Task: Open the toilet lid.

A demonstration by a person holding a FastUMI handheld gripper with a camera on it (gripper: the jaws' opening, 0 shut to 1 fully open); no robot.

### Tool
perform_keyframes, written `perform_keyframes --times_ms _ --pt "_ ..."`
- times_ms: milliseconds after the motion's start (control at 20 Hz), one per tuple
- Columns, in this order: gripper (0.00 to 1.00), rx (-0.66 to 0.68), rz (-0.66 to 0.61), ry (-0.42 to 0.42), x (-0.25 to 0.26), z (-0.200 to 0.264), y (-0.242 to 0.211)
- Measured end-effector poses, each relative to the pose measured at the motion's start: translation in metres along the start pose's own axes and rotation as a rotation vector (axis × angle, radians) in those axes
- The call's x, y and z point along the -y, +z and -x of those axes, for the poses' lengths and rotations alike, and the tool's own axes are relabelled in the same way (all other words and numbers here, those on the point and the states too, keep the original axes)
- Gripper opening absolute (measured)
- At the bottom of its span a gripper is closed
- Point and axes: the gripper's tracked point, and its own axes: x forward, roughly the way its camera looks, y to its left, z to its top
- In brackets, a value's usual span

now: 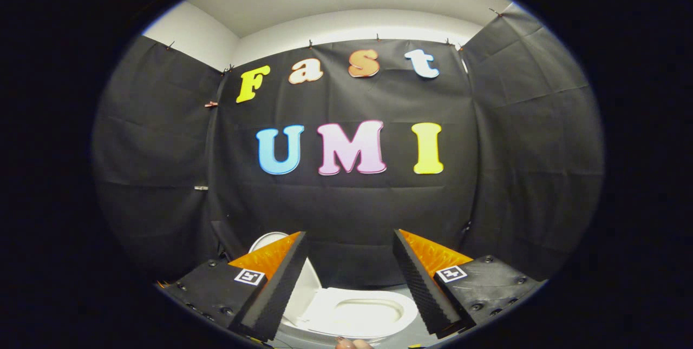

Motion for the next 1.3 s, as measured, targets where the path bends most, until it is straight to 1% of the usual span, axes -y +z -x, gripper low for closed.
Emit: perform_keyframes --times_ms 200,400,650,900,1000,1150,1300 --pt "0.99 0.056 -0.008 -0.024 0.029 0.034 0.015" --pt "0.99 0.097 -0.02 -0.007 0.039 0.053 0.021" --pt "0.99 0.086 -0.011 0.061 0.033 0.059 0.021" --pt "0.99 0.097 -0.038 0.11 0.016 0.06 0.027" --pt "0.98 0.097 -0.039 0.112 0.018 0.059 0.027" --pt "0.99 0.105 -0.019 0.087 0.027 0.053 0.029" --pt "0.98 0.099 -0.032 0.082 0.031 0.054 0.029"
